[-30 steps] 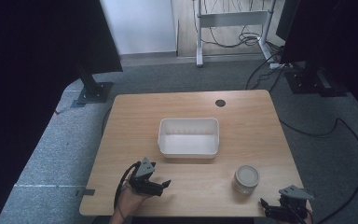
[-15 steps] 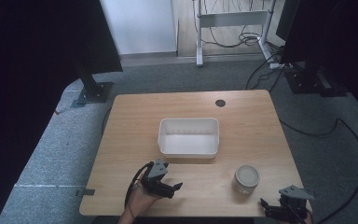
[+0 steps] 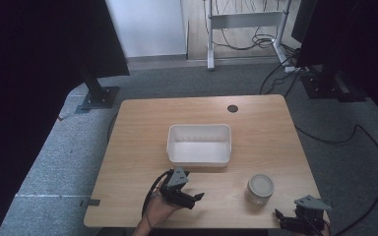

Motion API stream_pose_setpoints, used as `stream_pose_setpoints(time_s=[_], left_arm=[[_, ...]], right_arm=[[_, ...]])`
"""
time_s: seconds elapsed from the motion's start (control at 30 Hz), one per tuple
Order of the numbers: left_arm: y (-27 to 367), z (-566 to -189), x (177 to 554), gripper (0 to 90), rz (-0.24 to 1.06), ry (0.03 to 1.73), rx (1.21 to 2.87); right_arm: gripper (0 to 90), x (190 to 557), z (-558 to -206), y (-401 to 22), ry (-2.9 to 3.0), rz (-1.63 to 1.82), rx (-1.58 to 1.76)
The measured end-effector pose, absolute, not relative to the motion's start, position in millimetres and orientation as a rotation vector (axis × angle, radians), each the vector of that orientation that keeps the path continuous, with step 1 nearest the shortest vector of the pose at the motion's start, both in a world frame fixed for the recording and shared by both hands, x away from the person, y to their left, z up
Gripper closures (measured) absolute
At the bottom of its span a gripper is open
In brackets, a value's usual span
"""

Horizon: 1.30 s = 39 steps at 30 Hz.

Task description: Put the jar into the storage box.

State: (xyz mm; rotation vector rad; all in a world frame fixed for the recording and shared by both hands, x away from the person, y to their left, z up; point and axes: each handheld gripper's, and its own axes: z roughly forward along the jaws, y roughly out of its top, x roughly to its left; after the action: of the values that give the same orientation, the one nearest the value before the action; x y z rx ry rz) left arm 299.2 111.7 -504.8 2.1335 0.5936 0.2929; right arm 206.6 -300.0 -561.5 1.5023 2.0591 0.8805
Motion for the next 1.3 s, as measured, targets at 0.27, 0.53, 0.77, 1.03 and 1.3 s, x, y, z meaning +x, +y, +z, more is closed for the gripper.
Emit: stream_pose_setpoints(time_s=[0.27, 0.53, 0.77, 1.03, 1.3], left_arm=[[95, -503, 300, 6.8, 0.276, 0.552, 2.135], [76, -501, 300, 6.8, 0.263, 0.494, 2.147], [56, -501, 301, 6.9, 0.242, 0.441, 2.156], [36, -504, 301, 6.9, 0.216, 0.400, 2.161], [20, -506, 302, 6.3, 0.199, 0.369, 2.166]], right_arm=[[1.6, 207, -562, -300, 2.060, 0.881, 1.502], [1.5, 207, -562, -300, 2.061, 0.881, 1.502], [1.4, 207, -562, -300, 2.062, 0.881, 1.500], [1.4, 207, -562, -300, 2.063, 0.882, 1.499], [1.3, 207, -562, -300, 2.064, 0.882, 1.497]])
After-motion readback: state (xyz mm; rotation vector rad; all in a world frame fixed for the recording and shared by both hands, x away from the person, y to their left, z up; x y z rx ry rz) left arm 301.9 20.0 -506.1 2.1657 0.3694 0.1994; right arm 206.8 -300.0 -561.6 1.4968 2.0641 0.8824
